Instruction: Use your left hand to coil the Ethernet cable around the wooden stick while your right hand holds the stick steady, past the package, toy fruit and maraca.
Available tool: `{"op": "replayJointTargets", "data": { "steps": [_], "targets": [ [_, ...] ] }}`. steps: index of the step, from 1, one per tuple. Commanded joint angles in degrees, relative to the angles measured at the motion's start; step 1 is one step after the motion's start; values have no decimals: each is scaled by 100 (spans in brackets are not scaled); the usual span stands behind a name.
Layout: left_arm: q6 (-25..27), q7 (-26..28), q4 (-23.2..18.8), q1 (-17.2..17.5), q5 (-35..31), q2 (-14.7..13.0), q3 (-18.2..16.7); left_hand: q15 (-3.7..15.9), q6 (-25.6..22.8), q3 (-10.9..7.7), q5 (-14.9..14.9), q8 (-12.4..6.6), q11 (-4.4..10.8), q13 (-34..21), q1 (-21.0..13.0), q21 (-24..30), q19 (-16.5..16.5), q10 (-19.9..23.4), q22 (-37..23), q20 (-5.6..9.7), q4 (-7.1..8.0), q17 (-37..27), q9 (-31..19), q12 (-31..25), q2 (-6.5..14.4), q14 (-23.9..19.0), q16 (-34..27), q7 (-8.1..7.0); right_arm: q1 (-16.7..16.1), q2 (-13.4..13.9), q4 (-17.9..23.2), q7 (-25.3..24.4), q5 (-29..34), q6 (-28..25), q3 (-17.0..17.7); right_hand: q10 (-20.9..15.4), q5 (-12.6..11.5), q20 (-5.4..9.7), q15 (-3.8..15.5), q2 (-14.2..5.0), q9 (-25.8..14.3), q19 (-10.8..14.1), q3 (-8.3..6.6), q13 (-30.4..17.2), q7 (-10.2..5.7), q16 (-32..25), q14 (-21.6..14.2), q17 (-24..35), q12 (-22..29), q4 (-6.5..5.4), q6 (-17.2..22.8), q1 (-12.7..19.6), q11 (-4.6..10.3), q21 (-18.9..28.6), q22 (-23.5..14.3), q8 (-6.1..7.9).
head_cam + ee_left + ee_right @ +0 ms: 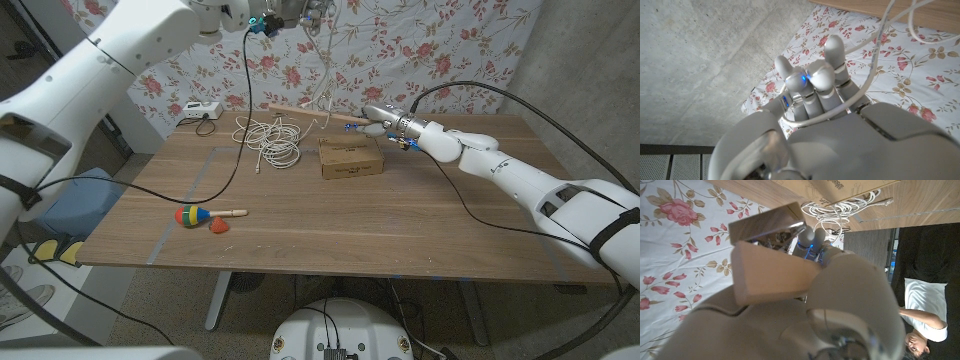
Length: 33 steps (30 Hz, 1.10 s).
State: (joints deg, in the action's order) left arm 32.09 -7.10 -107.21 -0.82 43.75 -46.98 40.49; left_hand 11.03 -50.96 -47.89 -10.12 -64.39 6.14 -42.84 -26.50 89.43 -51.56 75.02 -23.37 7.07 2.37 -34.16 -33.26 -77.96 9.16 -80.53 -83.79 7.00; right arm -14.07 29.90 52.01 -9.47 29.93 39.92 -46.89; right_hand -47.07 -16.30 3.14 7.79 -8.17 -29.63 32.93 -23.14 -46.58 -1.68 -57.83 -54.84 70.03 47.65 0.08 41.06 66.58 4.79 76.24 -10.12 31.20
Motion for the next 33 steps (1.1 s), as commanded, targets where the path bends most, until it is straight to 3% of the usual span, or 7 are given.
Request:
{"op": "replayJointTargets", "data": {
  "steps": [1,10,14,17,19,33],
  "targets": [
    [80,1,-388,-6,112,-86,-17,19,49,42,15,9,81,21,-106,19,-76,-17,13,118,-8,42,41,36,8,-45,42,252,67,-102,-176,-139,-73,-229,-67,-29,-23,602,459,-60,-27,1,5,-14,-68,4,-30,10,-18,21,124,20,7,1,-13,44],
    [335,-120,-567,24,324,-188,36,28,114,55,8,-24,83,10,-182,40,-133,-31,2,122,-19,11,-75,84,43,-62,-17,326,-15,-117,-133,-284,-381,-344,146,-79,-21,597,462,-69,-24,46,14,14,-47,7,-49,12,-14,28,136,24,-2,19,-17,40],
    [352,-275,-566,37,367,-221,98,22,162,87,-14,-98,73,57,-107,42,-148,54,-69,84,109,30,-268,108,29,-49,-4,340,-7,-140,-188,-230,-521,-301,227,-84,-20,592,465,-73,-23,56,17,4,-48,-4,-78,15,-5,34,138,30,-7,27,-19,38],
    [357,-258,-679,88,362,-283,101,20,235,98,-65,-292,68,39,13,19,-183,103,-130,65,314,-32,-635,104,28,-66,-70,330,42,-206,-378,-181,-681,-250,305,-96,-19,588,462,-74,-22,66,20,4,-44,-8,-93,17,1,40,151,34,6,36,-21,40],
    [354,-257,-740,104,353,-319,97,17,261,90,-73,-312,66,-10,29,15,-203,96,-132,63,352,-33,-687,80,36,-67,-74,348,68,-239,-471,-193,-721,-248,340,-99,-18,584,463,-75,-21,64,22,11,-44,-11,-101,18,-1,42,144,36,-8,38,-21,35],
    [182,-198,-747,345,418,-365,61,15,227,-22,-54,-323,79,-144,-14,24,-224,108,-181,77,400,-89,-681,18,73,-93,-173,367,329,-590,-1454,-592,-1082,-14,582,-112,-12,582,463,-82,-18,95,30,3,-24,-19,-122,21,8,55,159,44,-6,64,-24,30]
  ]
}}
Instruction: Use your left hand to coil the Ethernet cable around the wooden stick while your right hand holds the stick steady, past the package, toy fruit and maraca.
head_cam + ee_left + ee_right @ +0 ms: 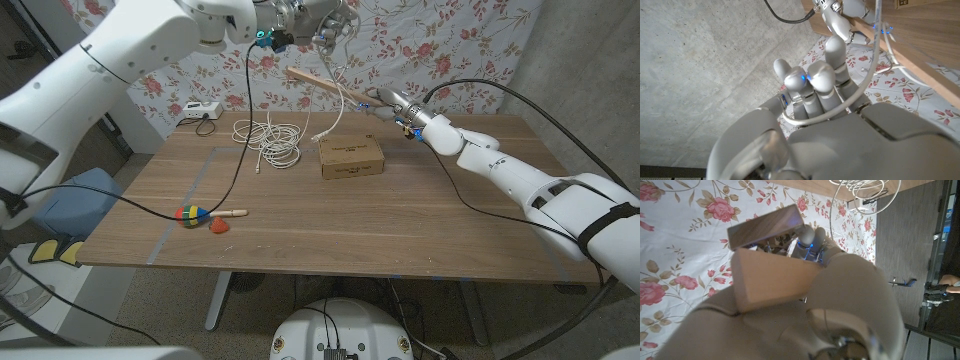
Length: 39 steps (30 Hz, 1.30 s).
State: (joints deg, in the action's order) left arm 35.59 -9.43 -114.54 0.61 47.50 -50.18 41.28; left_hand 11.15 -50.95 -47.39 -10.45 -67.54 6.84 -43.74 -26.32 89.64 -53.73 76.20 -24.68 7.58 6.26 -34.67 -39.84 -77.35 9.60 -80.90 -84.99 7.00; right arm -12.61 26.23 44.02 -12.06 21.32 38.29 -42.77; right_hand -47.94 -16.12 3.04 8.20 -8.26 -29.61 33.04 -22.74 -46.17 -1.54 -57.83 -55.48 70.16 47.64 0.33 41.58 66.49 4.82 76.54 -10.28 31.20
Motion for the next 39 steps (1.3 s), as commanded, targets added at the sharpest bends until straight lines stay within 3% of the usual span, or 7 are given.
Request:
{"op": "replayJointTargets", "data": {
  "steps": [1,10,15,21,29,34,39],
  "targets": [
    [-226,86,-11,264,59,-41,-45,4,242,-79,-19,-26,9,-51,-36,7,-5,-11,-59,19,14,-33,-61,-37,27,-39,-48,370,189,-224,-672,-385,-211,138,171,-40,-30,598,422,-74,-21,85,-10,-35,-35,-20,-60,8,12,31,107,54,0,36,-8,29],
    [-532,778,-236,719,-117,-115,-183,4,256,-101,-18,-14,1,10,-45,-10,6,17,-54,10,40,-19,-52,16,11,-24,-38,377,322,-285,-1085,-614,-238,192,118,-32,-24,596,420,-78,-21,86,-2,-21,-35,-26,-68,10,0,36,109,55,-5,51,-9,21],
    [-522,2399,-947,1295,-622,-207,-421,2,234,-107,-28,-45,-1,63,-40,-7,-1,37,-70,-1,64,16,-92,49,7,-29,-16,373,428,-332,-1351,-728,-257,140,49,-35,-23,600,422,-80,-28,95,-1,-43,-32,-30,-74,11,14,40,110,58,-1,59,-8,22],
    [91,3077,-1284,1502,-355,-258,-651,-6,90,-107,-26,-59,20,68,-39,-25,-139,157,15,49,74,13,-21,8,1,-60,-50,329,576,-414,-1734,-807,-393,186,-55,-46,-20,601,421,-80,-28,99,1,-29,-39,-34,-79,11,9,42,111,59,1,64,-6,19],
    [846,3377,-1239,1594,261,-318,-761,-5,87,-149,-4,-94,32,63,-89,-11,-154,170,32,58,33,1,-49,-12,33,-79,-113,342,640,-469,-1937,-840,-810,233,2,-61,-18,601,420,-80,-28,99,4,-23,-35,-38,-79,12,10,45,120,59,-14,69,-6,18],
    [603,3125,-956,1765,424,-444,-779,-2,43,-159,6,-75,47,-24,-104,2,-152,153,12,73,23,8,15,-65,31,-70,-124,322,629,-518,-2046,-393,-1376,408,241,-51,-16,603,421,-81,-35,103,5,-30,-37,-41,-80,12,10,48,116,61,-1,74,-5,16],
    [118,2548,-591,1862,340,-640,-706,-6,7,-161,30,-79,42,-4,-126,-12,-119,167,23,82,1,5,56,-61,17,-75,-159,275,554,-624,-2145,662,-2299,585,772,-33,-15,600,421,-81,-38,100,5,-51,-22,-43,-81,12,15,49,116,61,-13,74,-3,15]
  ]
}}
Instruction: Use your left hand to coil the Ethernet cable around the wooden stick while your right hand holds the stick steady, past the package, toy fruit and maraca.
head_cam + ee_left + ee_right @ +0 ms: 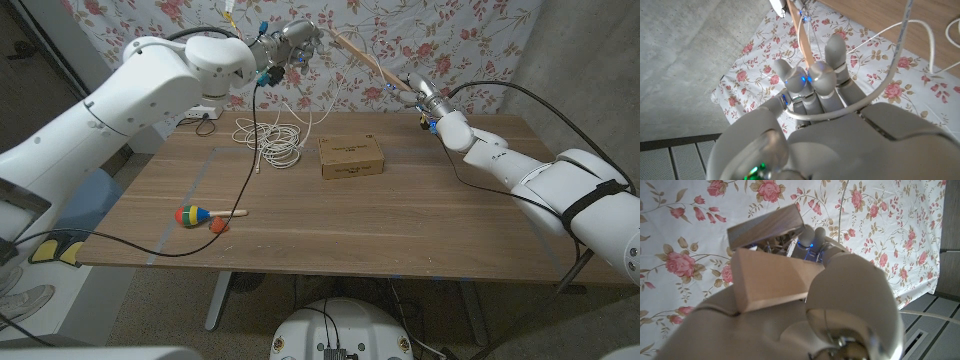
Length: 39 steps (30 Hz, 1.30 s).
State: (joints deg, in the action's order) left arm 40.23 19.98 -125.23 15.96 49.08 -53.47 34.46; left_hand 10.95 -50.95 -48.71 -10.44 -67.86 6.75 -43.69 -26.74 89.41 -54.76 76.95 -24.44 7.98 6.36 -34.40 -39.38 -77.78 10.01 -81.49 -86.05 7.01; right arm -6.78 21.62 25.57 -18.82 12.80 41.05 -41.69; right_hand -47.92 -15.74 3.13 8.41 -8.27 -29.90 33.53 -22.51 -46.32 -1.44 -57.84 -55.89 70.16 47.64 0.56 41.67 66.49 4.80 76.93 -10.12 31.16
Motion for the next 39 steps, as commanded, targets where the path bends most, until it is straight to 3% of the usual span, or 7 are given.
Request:
{"op": "replayJointTargets", "data": {
  "steps": [1,5,16,25,34,39],
  "targets": [
    [-487,-557,564,324,103,-352,12,15,22,-30,30,-47,69,-46,-89,12,-11,75,-3,35,-13,-23,5,-36,-23,-13,-57,279,-43,-185,-314,1576,-1615,338,776,-34,-53,594,401,-81,-9,45,-18,-36,-39,-43,-41,12,14,27,110,62,1,34,-20,20],
    [-749,-953,827,277,19,-416,64,15,62,-27,33,-54,48,-79,-109,17,43,44,-15,13,-32,9,-14,-47,-27,28,-35,284,-81,-307,-359,2789,-2386,353,1359,-17,-52,599,400,-82,-8,39,-18,-30,-27,-43,-37,12,3,29,106,64,-13,32,-20,15],
    [-869,-1437,1152,133,109,-647,-51,8,31,5,34,-58,38,-111,-139,7,28,52,26,27,-40,64,31,-62,-38,-7,-25,259,-68,-465,-407,5035,-3246,99,2533,16,-49,593,395,-79,-10,-10,-20,-55,-24,-33,-5,11,6,37,104,70,-35,19,-18,7],
    [-157,-1886,1433,-532,-102,-788,105,12,-74,15,59,-12,10,-283,-245,35,65,22,-17,23,-167,53,216,-161,-59,-10,-73,230,-130,-518,-288,6272,-3380,382,3043,13,-45,599,392,-75,-7,-69,-23,-35,-15,-8,58,7,-6,49,118,82,-65,-2,-16,1],
    [216,-2115,1775,-967,-404,-719,283,16,-174,103,71,89,-10,-379,-364,39,103,2,-41,24,-319,47,431,-194,-95,13,-100,232,-125,-540,-73,7739,-3682,88,3375,-1,-36,605,391,-51,1,-166,-19,-4,-39,21,117,2,-15,78,168,106,-84,-31,-16,-1],
    [340,-2248,1924,-1096,-461,-676,339,16,-158,132,69,106,-28,-436,-393,37,132,-29,-58,13,-352,36,436,-214,-93,11,-112,249,-325,-499,448,8231,-3826,6,3489,-8,-34,623,395,-38,10,-201,-12,14,-110,43,150,-3,-19,88,225,113,-96,-45,-14,5]
  ]
}}
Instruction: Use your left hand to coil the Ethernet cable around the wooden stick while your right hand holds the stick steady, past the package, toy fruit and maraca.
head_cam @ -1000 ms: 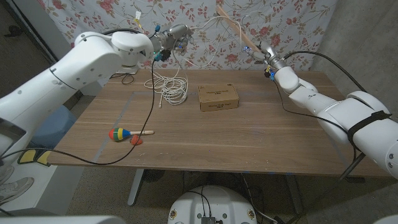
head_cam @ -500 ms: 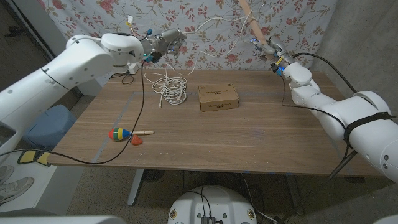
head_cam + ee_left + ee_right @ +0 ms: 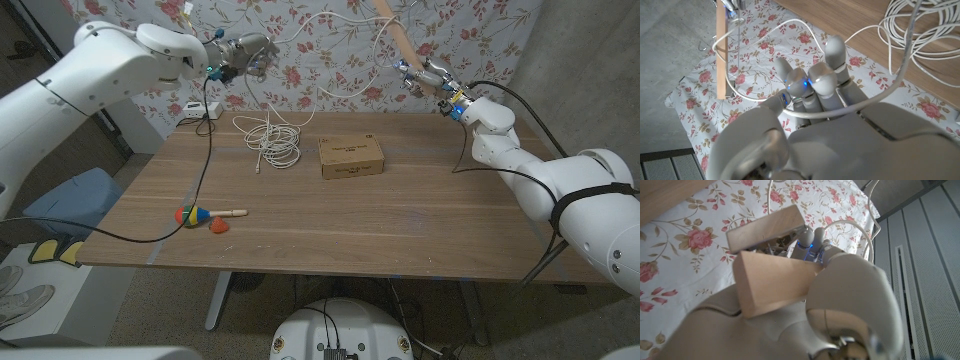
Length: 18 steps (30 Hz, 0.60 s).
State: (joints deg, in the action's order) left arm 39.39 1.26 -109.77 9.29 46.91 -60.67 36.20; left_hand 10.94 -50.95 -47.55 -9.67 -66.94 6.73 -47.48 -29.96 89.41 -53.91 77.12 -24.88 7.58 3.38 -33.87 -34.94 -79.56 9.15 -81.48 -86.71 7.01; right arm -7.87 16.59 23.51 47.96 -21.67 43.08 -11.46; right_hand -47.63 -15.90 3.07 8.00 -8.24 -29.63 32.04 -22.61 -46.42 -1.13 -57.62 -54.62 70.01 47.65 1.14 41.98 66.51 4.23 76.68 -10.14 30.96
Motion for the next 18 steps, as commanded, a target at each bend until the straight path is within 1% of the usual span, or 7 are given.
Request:
{"op": "replayJointTargets", "data": {
  "steps": [1,3,6,11,14,15,18],
  "targets": [
    [446,-401,406,-458,-259,54,175,15,-157,22,-9,30,-35,-84,-77,38,46,-49,-17,54,-61,-16,14,-50,-5,7,-45,254,-291,15,823,1595,-393,-218,474,-50,-18,635,437,-34,-14,-67,1,50,-154,29,33,10,-29,34,214,114,-55,-28,-10,27],
    [521,-485,476,-542,-281,78,210,19,-143,39,-11,20,-28,-109,-96,46,63,-66,-40,36,-77,-32,-24,-52,2,16,-55,280,-445,38,1176,1672,-430,-296,487,-61,-19,640,439,-26,-10,-81,4,74,-161,38,43,8,-38,39,223,118,-57,-35,-9,22],
    [571,-613,622,-641,-288,134,246,13,-173,51,-11,82,-43,-55,-107,33,58,-55,-22,44,-86,-20,76,-17,7,13,-45,325,-647,54,1659,1825,-537,-429,523,-63,-18,647,436,-20,-5,-116,9,82,-159,51,57,4,-39,41,234,118,-59,-50,-8,16],
    [569,-827,910,-792,-328,265,331,14,-314,78,-11,290,-45,-69,-151,39,70,-67,-38,33,-105,1,386,-28,49,38,-22,406,-884,93,2322,2073,-639,-675,517,-71,-17,652,441,-21,5,-122,14,103,-168,68,70,1,-44,47,250,125,-54,-54,-8,3],
    [582,-962,1089,-934,-438,377,452,14,-438,100,-8,494,-32,-93,-178,29,52,-66,-14,36,-96,13,632,-65,83,16,-18,442,-961,90,2587,2268,-723,-822,502,-68,-15,654,441,-20,11,-132,21,98,-179,81,78,-2,-39,47,263,123,-45,-58,-8,-5],
    [576,-1018,1158,-982,-472,420,493,11,-450,111,-7,602,-34,-5,-192,38,59,-44,-31,44,-94,10,739,-25,88,7,-25,448,-982,82,2664,2333,-752,-856,499,-64,-15,655,441,-19,12,-135,22,104,-184,84,80,-2,-43,47,265,123,-44,-60,-8,-7],
    [575,-1157,1339,-1133,-587,546,614,17,-452,119,-9,667,-31,-99,-210,28,77,-93,-21,28,-99,0,772,-80,87,12,-33,437,-1061,92,2927,2417,-720,-883,461,-58,-14,666,442,-16,18,-154,28,97,-202,94,84,-3,-38,47,269,122,-50,-70,-7,-18]
  ]
}}
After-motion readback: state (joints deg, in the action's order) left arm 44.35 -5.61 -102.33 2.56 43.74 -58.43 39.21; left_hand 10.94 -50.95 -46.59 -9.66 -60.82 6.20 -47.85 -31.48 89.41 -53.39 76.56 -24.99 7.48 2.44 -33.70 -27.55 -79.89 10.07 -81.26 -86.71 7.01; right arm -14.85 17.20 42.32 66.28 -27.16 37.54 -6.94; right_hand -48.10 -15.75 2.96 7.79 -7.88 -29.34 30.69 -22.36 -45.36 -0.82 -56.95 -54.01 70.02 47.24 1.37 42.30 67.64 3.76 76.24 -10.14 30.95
